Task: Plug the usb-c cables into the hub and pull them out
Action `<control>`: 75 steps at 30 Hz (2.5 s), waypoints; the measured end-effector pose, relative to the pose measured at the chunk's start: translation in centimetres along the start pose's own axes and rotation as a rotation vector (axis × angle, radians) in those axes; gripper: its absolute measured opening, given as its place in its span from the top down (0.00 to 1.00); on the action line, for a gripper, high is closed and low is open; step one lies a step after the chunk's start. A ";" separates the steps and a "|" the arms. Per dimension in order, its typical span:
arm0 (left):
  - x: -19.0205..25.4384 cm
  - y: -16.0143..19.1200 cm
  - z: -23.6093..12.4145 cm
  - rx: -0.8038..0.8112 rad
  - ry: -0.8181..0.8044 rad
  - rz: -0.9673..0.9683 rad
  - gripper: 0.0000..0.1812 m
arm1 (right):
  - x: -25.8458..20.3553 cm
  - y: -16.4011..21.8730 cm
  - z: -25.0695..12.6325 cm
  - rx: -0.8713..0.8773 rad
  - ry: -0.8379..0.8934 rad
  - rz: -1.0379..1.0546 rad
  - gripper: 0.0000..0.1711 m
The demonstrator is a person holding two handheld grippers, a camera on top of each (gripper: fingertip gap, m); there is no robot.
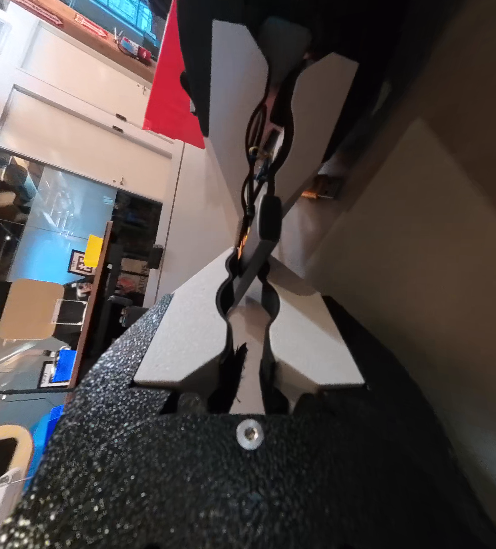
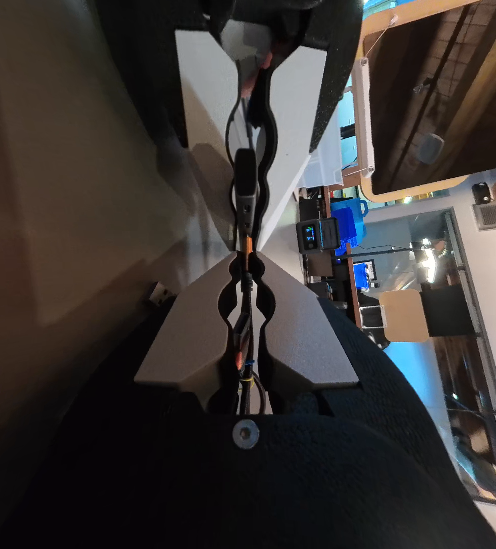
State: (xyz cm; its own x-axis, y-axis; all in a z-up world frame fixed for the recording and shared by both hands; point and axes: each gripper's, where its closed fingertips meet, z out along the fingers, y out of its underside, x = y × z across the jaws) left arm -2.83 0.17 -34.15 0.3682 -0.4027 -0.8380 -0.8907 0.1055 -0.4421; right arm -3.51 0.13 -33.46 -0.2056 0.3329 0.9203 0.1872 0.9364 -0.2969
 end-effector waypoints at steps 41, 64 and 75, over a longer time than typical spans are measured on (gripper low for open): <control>-4.1 0.3 5.4 0.002 -0.097 0.070 0.96 | 19.6 14.2 -21.1 -0.203 0.354 0.918 0.98; -3.2 0.2 4.7 0.092 0.020 -0.081 0.95 | 11.8 6.0 -11.5 -0.406 0.013 0.523 0.72; -2.9 -0.5 4.1 0.144 0.076 -0.149 0.94 | 2.9 5.1 0.8 -0.160 -0.176 0.344 0.88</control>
State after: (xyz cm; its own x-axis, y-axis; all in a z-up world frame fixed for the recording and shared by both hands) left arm -2.34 5.04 -32.82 0.4673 -0.4903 -0.7357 -0.7787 0.1658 -0.6051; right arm -3.89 5.94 -32.52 -0.2635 0.6501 0.7127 0.4172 0.7429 -0.5235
